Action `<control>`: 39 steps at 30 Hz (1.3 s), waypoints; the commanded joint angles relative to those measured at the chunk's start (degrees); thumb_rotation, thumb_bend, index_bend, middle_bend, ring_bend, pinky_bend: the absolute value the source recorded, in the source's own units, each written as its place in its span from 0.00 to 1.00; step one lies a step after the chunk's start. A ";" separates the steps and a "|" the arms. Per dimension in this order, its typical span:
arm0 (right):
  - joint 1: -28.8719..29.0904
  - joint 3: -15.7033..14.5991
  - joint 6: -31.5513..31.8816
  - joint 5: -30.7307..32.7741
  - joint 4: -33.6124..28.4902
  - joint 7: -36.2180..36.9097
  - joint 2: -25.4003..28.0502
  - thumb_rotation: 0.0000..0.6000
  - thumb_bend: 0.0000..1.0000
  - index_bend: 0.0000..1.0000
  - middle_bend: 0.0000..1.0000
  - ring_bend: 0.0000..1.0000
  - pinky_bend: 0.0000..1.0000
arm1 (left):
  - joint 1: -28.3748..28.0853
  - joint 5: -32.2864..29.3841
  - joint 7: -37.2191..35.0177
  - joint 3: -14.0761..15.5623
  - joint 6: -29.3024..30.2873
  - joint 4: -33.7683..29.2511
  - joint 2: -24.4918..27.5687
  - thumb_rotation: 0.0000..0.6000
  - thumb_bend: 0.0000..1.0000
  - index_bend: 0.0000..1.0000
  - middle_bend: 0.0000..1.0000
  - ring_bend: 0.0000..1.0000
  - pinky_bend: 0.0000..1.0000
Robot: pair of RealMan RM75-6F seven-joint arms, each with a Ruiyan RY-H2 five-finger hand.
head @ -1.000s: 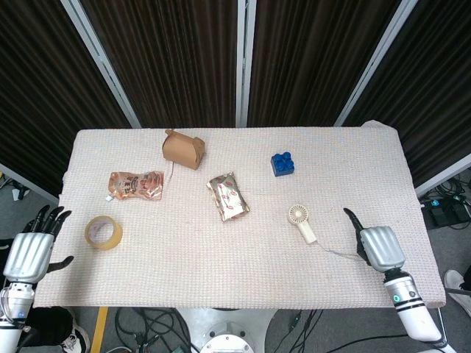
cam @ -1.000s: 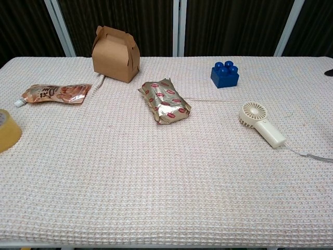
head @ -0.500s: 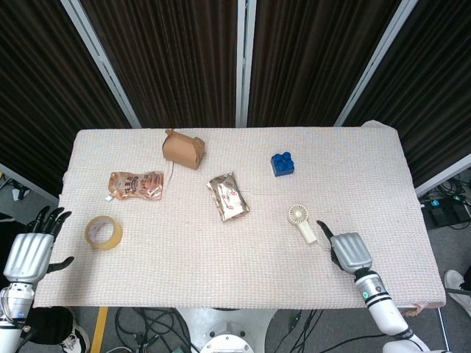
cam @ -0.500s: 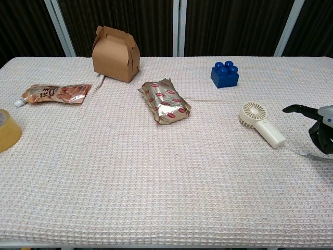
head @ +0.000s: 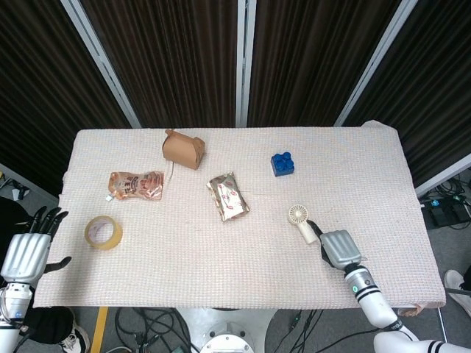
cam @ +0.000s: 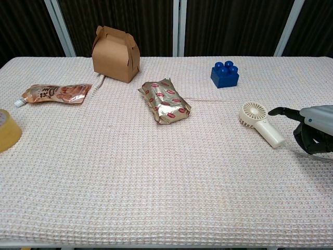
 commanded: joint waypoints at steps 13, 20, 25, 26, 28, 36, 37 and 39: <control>1.86 -1.00 -0.50 4.33 0.37 -2.37 -0.97 1.00 1.00 0.04 0.98 0.88 0.91 | -0.04 0.20 -0.14 0.04 0.04 0.24 -0.14 1.00 0.00 0.13 0.09 0.03 0.26; 2.36 -1.41 -0.11 4.64 0.17 -2.41 -1.17 1.00 1.00 0.04 0.98 0.88 0.91 | 0.06 0.68 -0.23 0.19 0.35 -0.04 0.12 1.00 0.00 0.13 0.09 0.03 0.26; 2.54 -1.55 0.74 4.38 -0.23 -2.57 -1.11 1.00 1.00 0.04 0.98 0.88 0.91 | 0.04 0.84 -0.38 0.12 0.52 -0.09 0.20 1.00 0.00 0.13 0.09 0.03 0.26; 2.58 -1.59 0.82 4.37 -0.32 -2.57 -1.10 1.00 1.00 0.04 0.98 0.88 0.91 | 0.05 0.86 -0.40 0.11 0.55 -0.09 0.21 1.00 0.00 0.13 0.09 0.03 0.26; 2.68 -1.75 0.91 4.44 -0.37 -2.73 -1.10 1.00 1.00 0.04 0.98 0.88 0.91 | 0.07 0.85 -0.41 0.12 0.57 -0.08 0.25 1.00 0.00 0.13 0.09 0.03 0.26; 3.18 -2.25 0.72 5.87 -0.47 -3.69 -1.38 1.00 1.00 0.05 0.98 0.88 0.91 | 0.01 0.56 -0.16 0.16 0.18 -0.27 0.42 1.00 0.00 0.13 0.09 0.03 0.26; 3.21 -2.29 0.82 5.97 -0.51 -3.81 -1.41 1.00 1.00 0.05 0.98 0.88 0.91 | 0.02 0.57 -0.16 0.15 0.21 -0.31 0.42 1.00 0.00 0.13 0.09 0.03 0.26; 3.29 -2.36 0.93 6.16 -0.55 -3.91 -1.51 1.00 1.00 0.05 0.98 0.88 0.91 | 0.01 0.59 -0.10 0.12 0.27 -0.35 0.45 1.00 0.00 0.13 0.09 0.03 0.26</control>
